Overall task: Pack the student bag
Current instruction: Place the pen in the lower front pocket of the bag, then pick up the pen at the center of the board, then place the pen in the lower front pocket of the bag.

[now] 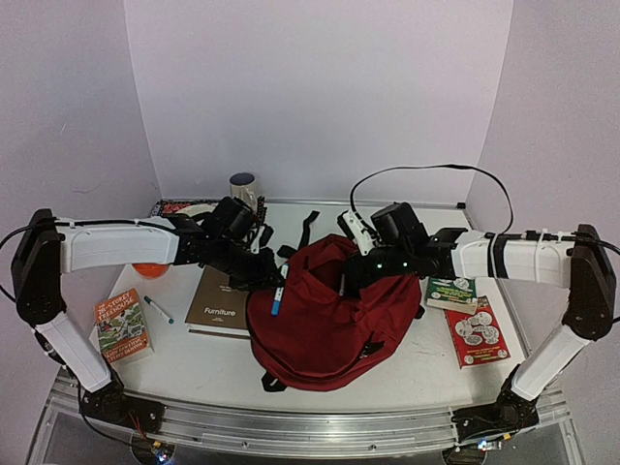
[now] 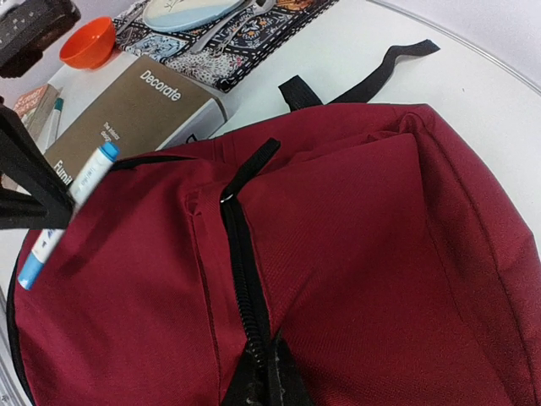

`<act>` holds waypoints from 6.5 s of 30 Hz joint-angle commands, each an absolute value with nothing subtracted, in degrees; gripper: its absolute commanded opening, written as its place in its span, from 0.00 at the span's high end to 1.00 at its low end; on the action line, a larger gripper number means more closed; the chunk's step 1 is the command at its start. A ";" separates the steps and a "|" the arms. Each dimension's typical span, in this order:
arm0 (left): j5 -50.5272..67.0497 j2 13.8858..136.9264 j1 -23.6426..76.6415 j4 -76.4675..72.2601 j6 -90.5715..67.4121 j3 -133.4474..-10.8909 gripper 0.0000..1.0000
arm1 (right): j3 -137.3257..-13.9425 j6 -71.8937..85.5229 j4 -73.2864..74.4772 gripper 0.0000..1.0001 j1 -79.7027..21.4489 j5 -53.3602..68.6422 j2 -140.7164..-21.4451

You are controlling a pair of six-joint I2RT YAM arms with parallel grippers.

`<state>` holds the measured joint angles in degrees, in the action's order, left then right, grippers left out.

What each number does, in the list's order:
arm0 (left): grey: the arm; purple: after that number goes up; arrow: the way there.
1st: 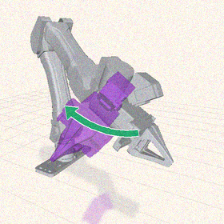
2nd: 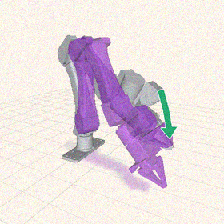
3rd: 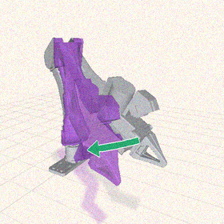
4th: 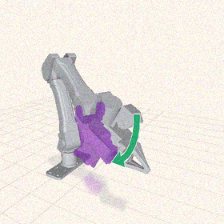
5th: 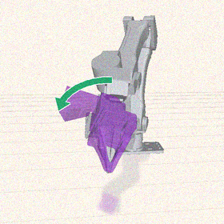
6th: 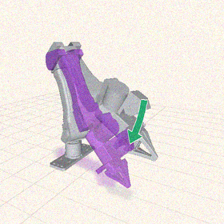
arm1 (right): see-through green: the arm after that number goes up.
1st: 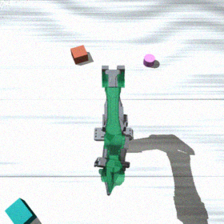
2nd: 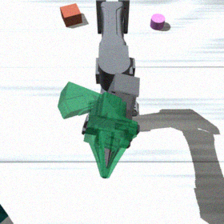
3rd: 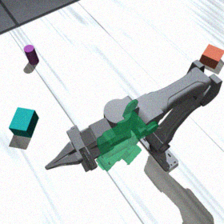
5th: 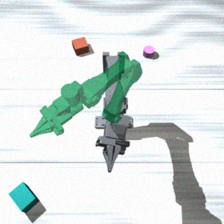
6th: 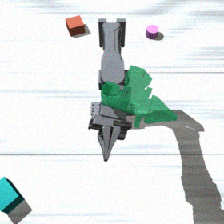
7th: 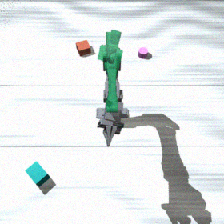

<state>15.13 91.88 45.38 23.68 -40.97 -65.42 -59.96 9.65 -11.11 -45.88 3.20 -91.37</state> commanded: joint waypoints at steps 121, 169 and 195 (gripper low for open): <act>-12.27 85.91 13.74 34.16 -54.52 -47.76 0.25 | -55.61 13.01 -17.67 1.00 -48.80 -4.20 -86.67; 12.57 70.49 12.44 29.66 -47.26 -47.38 0.97 | -57.61 11.66 -18.75 1.00 -49.00 2.40 -88.20; 26.64 89.98 42.48 21.23 -39.98 -64.68 0.96 | -64.28 11.78 -18.98 1.00 -51.34 6.02 -92.13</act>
<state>24.88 86.46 39.18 23.96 -42.17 -60.19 -60.49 12.01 -15.86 -50.51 4.78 -91.63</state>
